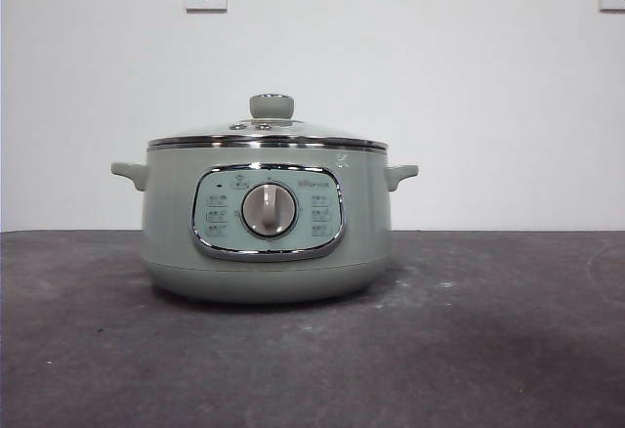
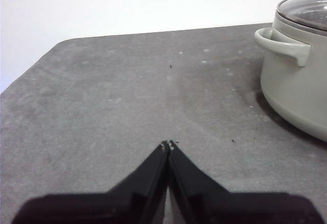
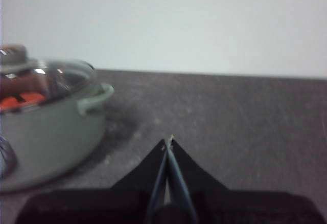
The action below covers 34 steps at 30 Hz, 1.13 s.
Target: Pick up the pumpkin,open the lid,put the pumpkin in the pot,close the lid
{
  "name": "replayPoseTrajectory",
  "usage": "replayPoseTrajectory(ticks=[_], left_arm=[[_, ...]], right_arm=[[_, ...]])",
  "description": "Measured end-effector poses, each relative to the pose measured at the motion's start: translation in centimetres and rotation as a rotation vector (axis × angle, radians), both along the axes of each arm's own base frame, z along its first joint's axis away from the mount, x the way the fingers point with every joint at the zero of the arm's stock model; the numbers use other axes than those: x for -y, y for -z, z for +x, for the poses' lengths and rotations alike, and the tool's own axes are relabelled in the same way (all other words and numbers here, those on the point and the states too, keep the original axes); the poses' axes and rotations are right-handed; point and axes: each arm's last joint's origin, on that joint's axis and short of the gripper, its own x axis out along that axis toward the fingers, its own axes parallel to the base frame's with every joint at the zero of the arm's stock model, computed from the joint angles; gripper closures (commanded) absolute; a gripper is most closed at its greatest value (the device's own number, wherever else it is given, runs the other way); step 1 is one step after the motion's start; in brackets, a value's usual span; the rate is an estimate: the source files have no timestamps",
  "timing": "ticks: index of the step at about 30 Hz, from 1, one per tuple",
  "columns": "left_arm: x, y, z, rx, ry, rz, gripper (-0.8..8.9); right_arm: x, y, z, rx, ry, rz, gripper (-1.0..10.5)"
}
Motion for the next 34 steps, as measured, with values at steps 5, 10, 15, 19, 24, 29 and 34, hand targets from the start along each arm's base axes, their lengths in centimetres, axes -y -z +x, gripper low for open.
replayPoseTrajectory(ticks=[5,10,15,19,24,29,34], left_arm=[[0.0,0.0,0.0,0.0,0.0,0.0,8.17],[0.0,0.0,0.0,0.0,0.0,0.0,8.17],[0.0,0.0,0.0,0.0,0.0,0.0,8.17],[0.0,0.0,0.0,0.0,0.0,0.0,8.17],[0.0,0.0,0.0,0.0,0.0,0.0,8.17],[0.0,0.0,0.0,0.0,0.0,0.0,8.17],[0.0,0.0,0.0,0.0,0.0,0.0,8.18]], right_arm=[[0.0,1.6,0.1,-0.013,0.004,0.013,9.5],[0.0,3.0,0.1,-0.05,0.005,0.023,9.5],[0.0,3.6,0.0,-0.111,0.006,0.023,9.5],[0.0,3.6,0.0,-0.117,0.006,0.032,9.5],[0.0,3.6,0.0,-0.122,0.008,0.055,9.5],[0.0,3.6,0.0,-0.122,0.009,0.056,9.5],[0.0,3.6,0.0,-0.122,0.008,0.057,9.5]])
